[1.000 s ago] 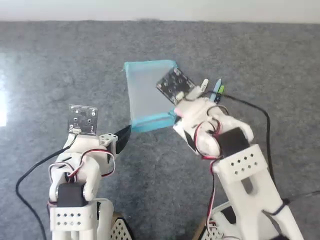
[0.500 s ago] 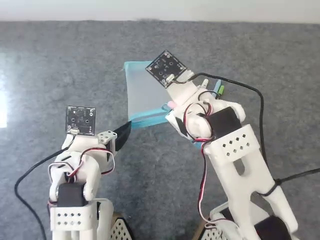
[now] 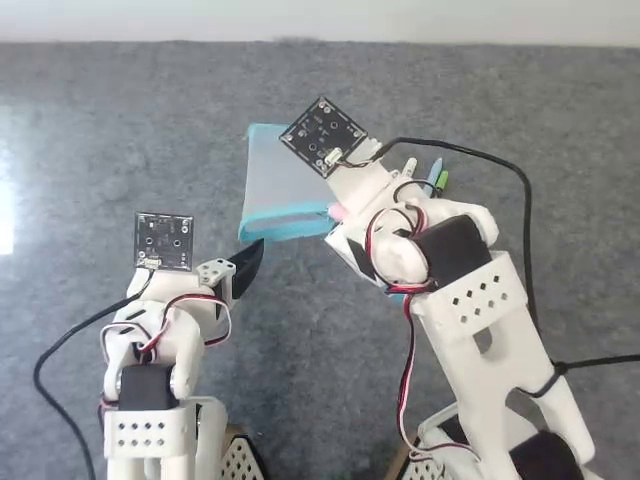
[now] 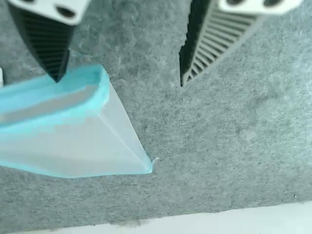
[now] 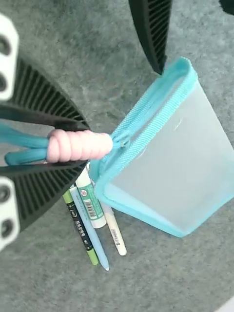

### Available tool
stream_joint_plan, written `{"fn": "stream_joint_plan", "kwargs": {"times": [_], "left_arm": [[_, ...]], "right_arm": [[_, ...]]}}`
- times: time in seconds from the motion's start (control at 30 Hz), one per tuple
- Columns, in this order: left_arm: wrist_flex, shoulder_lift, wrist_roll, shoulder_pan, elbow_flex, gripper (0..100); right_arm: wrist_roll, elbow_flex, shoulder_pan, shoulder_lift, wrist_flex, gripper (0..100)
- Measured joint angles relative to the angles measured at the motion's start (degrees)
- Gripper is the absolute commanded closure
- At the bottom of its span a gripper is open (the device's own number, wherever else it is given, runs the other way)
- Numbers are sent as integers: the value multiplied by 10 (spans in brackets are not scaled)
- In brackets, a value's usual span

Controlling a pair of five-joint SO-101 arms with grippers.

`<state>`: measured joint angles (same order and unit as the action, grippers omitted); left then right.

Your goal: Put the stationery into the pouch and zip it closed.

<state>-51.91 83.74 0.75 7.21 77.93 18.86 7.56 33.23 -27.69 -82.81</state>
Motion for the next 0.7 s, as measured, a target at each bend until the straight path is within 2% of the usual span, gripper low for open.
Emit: {"fn": "stream_joint_plan", "kwargs": {"times": [0.4, 0.7], "left_arm": [[0, 0, 0, 0, 0, 655], [53, 0, 18, -2, 27, 657]], "right_arm": [[0, 0, 26, 0, -11, 992], [4, -34, 35, 0, -67, 992]]}}
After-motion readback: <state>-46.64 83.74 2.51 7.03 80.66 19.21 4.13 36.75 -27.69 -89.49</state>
